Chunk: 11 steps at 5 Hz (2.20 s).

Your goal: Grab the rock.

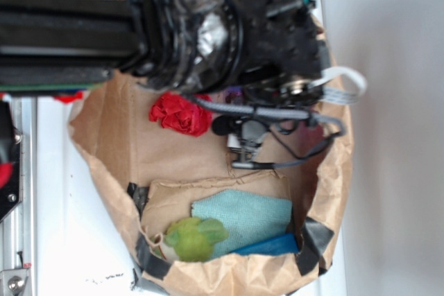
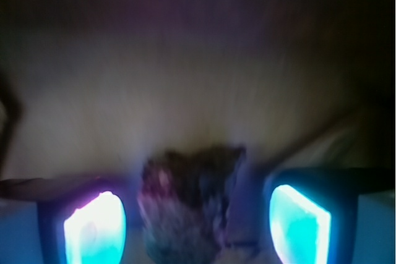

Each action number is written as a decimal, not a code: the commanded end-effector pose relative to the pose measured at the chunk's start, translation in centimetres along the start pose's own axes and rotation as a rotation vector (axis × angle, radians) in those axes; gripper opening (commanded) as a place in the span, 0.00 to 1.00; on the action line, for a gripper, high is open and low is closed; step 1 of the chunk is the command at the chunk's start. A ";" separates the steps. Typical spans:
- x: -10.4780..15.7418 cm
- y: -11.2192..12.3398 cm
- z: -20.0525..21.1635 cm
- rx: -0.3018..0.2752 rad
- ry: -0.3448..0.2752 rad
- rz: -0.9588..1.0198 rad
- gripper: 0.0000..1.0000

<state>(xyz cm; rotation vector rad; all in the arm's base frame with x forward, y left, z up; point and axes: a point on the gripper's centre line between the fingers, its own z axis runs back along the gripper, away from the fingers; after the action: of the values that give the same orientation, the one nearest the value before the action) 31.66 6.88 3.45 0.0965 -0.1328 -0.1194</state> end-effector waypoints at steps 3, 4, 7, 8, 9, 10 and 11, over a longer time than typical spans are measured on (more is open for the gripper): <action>0.5 0.1 0.7 0.005 -0.004 -0.018 0.00; 0.7 0.1 0.6 0.004 -0.005 -0.015 0.00; -0.4 -0.8 5.5 -0.087 -0.037 -0.056 0.00; -0.9 -1.0 7.2 -0.097 -0.046 -0.072 0.00; -1.4 -1.5 9.1 -0.101 -0.082 -0.066 0.00; -1.5 -2.3 10.9 -0.067 -0.097 -0.036 0.00; -1.8 -3.4 12.0 -0.032 -0.127 -0.037 0.00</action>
<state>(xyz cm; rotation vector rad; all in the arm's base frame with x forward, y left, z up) 27.36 2.21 12.81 0.0475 -0.1963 -0.1613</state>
